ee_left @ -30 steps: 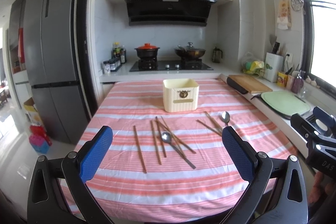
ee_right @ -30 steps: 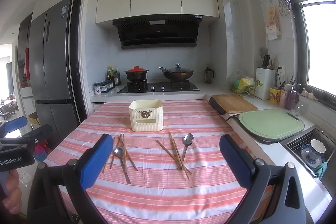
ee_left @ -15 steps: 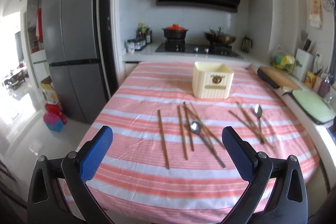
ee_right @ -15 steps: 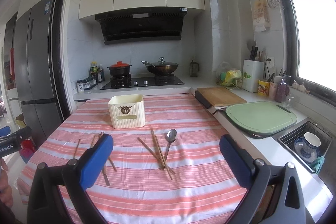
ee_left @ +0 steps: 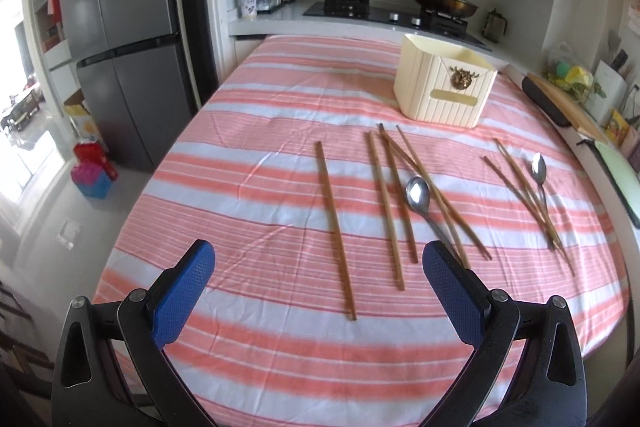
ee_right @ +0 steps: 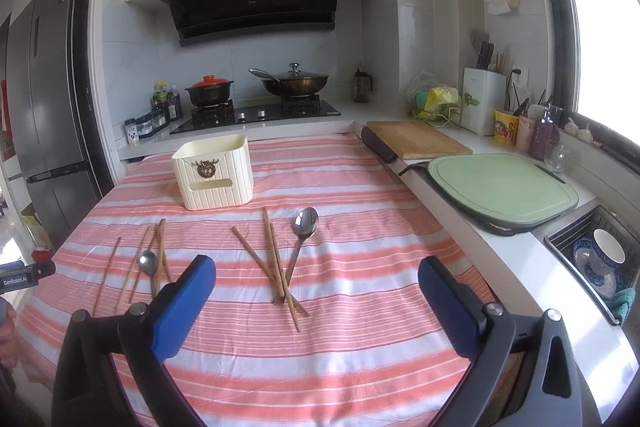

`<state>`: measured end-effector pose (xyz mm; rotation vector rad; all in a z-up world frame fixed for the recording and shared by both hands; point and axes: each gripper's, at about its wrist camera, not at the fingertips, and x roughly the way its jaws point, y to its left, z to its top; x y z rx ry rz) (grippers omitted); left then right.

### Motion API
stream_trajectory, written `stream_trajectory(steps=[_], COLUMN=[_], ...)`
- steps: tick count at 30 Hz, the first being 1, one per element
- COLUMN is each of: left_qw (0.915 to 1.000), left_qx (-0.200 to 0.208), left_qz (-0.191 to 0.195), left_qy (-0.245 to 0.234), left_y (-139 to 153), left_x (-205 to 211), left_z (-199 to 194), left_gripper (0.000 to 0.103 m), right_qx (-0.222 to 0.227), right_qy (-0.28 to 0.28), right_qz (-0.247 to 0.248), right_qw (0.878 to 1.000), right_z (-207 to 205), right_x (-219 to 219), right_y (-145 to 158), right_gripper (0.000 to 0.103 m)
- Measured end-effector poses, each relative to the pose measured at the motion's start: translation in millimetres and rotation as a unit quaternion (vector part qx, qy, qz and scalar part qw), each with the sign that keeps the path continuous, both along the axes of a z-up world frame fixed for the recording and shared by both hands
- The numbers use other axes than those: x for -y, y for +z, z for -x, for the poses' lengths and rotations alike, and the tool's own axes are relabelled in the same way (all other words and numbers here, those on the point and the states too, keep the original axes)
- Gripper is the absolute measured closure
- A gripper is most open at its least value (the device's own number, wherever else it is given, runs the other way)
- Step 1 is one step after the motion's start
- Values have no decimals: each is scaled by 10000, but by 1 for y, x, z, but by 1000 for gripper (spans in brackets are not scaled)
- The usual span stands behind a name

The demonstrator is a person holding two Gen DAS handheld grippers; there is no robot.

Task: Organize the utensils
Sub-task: 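Move both tools down toward the loose spoons and chopsticks, then grasp a steel spoon with the right tool while the left tool grasps a chopstick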

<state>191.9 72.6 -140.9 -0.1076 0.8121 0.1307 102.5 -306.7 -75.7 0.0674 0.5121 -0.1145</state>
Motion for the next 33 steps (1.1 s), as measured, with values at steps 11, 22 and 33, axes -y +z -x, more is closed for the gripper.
stream_trajectory(steps=[11, 22, 33], left_qw=[9981, 9929, 9902], left_qx=[-562, -1167, -1392], left_qz=[-229, 152, 42], left_qy=[-114, -191, -57], left_y=[-37, -68, -89], left_x=[-10, -34, -48], left_z=[-73, -127, -157], left_gripper=[0, 1, 5], right_qx=[-1258, -2623, -2996], right_qy=[216, 949, 934], right_qz=[-429, -658, -285], right_qw=[9909, 9581, 9491], right_z=[-105, -237, -267], right_x=[43, 12, 2], right_y=[-59, -123, -143], right_gripper=[21, 63, 66])
